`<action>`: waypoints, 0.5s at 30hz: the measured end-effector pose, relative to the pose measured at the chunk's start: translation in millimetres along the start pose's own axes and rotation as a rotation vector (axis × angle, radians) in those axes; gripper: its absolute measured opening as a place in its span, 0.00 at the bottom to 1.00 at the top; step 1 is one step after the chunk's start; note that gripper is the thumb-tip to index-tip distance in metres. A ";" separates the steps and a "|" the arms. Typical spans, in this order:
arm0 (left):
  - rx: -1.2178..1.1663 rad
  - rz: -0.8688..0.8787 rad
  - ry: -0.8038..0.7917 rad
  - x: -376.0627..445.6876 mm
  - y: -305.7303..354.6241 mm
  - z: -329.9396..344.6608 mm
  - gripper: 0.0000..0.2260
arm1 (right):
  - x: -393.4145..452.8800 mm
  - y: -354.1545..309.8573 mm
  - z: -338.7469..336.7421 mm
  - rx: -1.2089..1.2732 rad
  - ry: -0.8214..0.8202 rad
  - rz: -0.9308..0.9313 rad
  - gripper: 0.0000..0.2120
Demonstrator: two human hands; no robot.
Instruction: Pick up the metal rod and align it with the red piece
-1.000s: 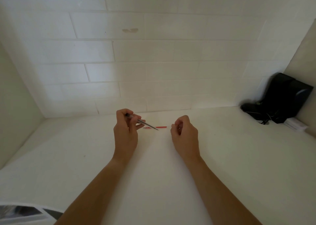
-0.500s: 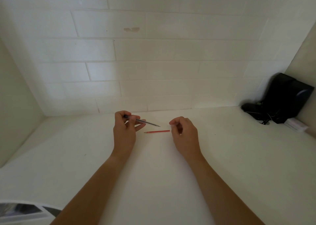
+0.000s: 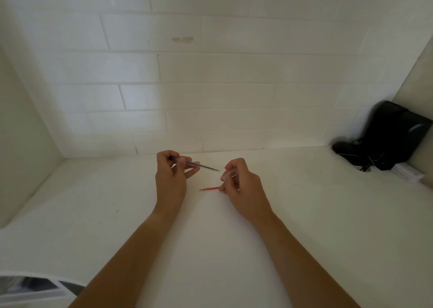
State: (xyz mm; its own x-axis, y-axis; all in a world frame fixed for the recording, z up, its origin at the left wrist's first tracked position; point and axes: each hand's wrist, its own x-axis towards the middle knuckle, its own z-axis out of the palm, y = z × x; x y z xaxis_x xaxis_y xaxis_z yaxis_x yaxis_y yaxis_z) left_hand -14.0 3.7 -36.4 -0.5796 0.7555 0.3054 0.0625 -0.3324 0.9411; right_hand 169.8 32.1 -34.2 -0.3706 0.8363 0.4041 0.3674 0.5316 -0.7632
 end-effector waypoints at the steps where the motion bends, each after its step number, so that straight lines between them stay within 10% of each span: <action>1: 0.002 0.001 -0.001 -0.3 0.3 0.1 0.03 | 0.8 1.4 0.3 -0.003 0.001 0.001 0.06; 15: -0.034 0.063 -0.043 -4.2 7.3 0.4 0.03 | 6.5 6.5 3.5 -0.104 0.229 0.027 0.09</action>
State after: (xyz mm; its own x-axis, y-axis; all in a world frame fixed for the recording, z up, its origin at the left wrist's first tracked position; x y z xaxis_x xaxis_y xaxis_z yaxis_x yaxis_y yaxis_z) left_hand -10.9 -1.6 -30.7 -0.5396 0.7559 0.3708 0.0695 -0.3989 0.9144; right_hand 166.8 40.6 -38.3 -0.1611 0.8525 0.4973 0.4649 0.5100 -0.7237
